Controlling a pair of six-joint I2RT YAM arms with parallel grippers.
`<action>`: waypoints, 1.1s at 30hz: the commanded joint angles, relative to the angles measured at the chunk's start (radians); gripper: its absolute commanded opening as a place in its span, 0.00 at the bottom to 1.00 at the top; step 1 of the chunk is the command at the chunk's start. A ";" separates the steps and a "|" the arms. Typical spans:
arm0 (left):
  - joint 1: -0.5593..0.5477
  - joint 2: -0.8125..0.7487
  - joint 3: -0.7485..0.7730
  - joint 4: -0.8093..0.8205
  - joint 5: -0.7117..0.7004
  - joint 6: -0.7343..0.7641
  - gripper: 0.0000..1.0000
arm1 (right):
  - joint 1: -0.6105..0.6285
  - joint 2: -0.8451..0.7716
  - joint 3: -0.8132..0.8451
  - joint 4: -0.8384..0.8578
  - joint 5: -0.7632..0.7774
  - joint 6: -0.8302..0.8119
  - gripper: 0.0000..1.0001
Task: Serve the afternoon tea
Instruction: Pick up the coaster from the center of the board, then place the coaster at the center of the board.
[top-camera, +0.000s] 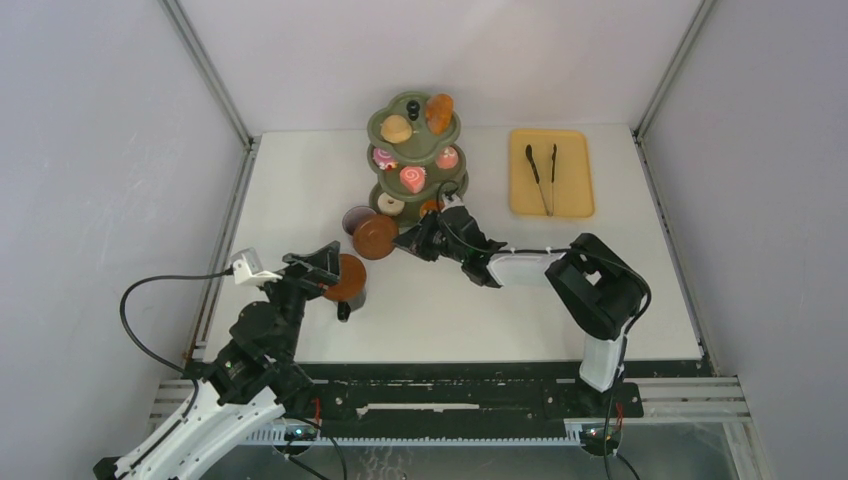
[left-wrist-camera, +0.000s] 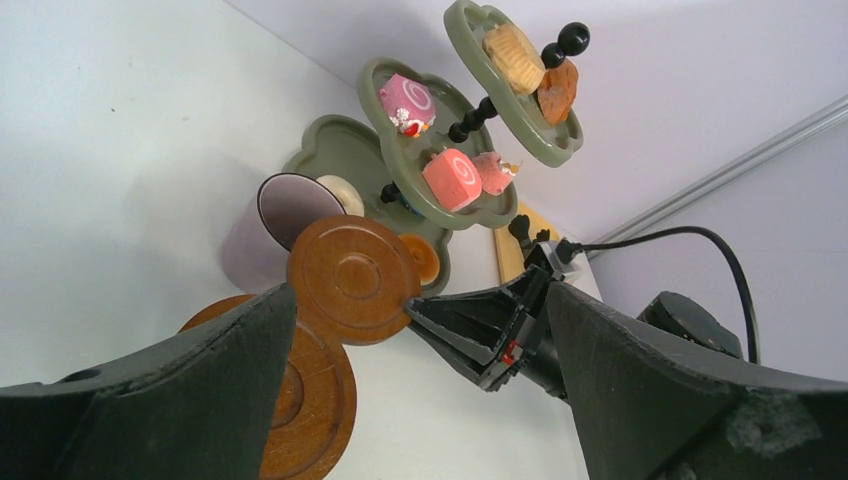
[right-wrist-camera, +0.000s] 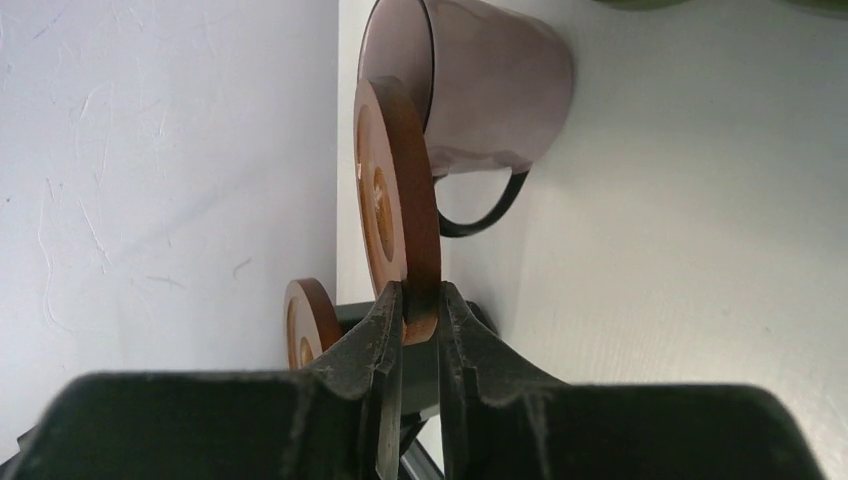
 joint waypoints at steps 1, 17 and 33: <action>0.005 0.012 0.052 0.037 0.003 -0.005 1.00 | -0.002 -0.106 -0.052 0.069 0.032 -0.004 0.02; 0.005 0.063 0.049 0.088 0.014 -0.005 1.00 | -0.071 -0.379 -0.395 0.070 0.077 0.013 0.00; 0.005 0.164 0.021 0.170 0.034 -0.008 1.00 | -0.220 -0.438 -0.630 0.133 0.040 0.034 0.01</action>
